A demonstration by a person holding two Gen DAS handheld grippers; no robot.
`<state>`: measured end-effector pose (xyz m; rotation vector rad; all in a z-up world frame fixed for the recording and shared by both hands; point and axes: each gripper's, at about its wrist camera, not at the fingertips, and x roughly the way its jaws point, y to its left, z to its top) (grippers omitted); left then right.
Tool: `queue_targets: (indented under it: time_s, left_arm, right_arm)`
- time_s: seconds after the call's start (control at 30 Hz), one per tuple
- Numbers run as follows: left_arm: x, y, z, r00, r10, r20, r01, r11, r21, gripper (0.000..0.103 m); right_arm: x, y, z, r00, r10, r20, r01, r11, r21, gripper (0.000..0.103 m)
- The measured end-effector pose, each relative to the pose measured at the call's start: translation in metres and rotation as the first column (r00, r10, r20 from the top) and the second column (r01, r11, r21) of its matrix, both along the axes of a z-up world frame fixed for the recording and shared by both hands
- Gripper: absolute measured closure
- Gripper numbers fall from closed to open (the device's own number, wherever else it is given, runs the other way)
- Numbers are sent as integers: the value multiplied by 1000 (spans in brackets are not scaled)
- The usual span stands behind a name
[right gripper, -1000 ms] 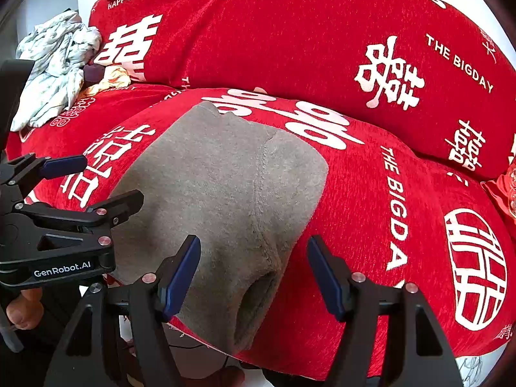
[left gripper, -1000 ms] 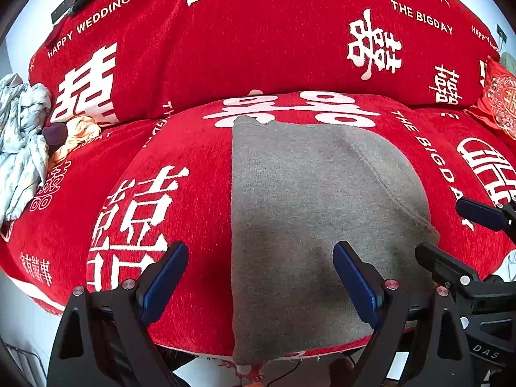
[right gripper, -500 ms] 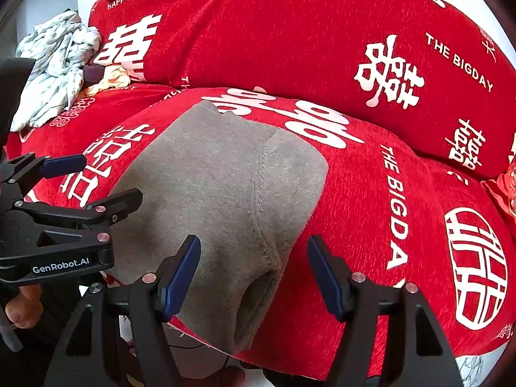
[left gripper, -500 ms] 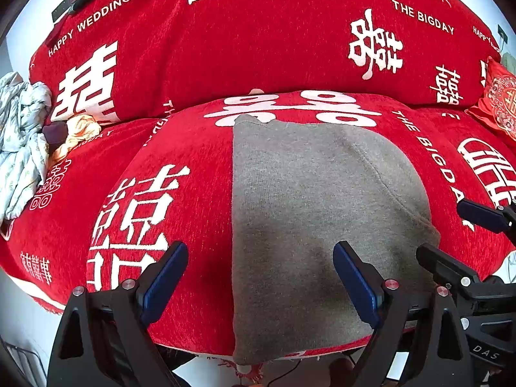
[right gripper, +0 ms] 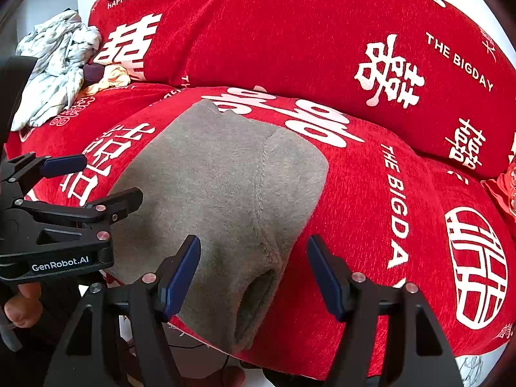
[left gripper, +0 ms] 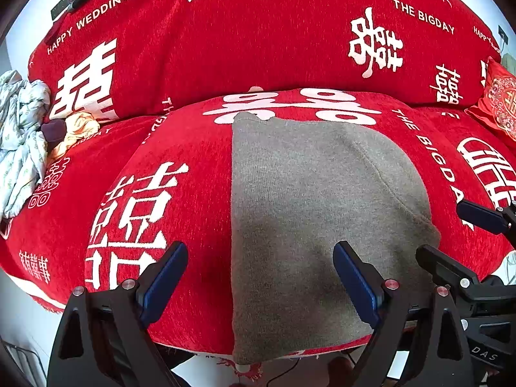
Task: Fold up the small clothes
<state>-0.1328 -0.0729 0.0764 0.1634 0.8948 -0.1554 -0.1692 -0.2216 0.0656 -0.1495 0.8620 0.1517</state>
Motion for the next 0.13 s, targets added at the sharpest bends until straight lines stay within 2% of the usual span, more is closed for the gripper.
queue_targets:
  time_s: [0.13]
  left_arm:
    - [-1,1,-1,1000,5,3,-5,1000,-1,11]
  right_arm:
    - [-1,0,-1,1000,2,1,-2,1000,1,31]
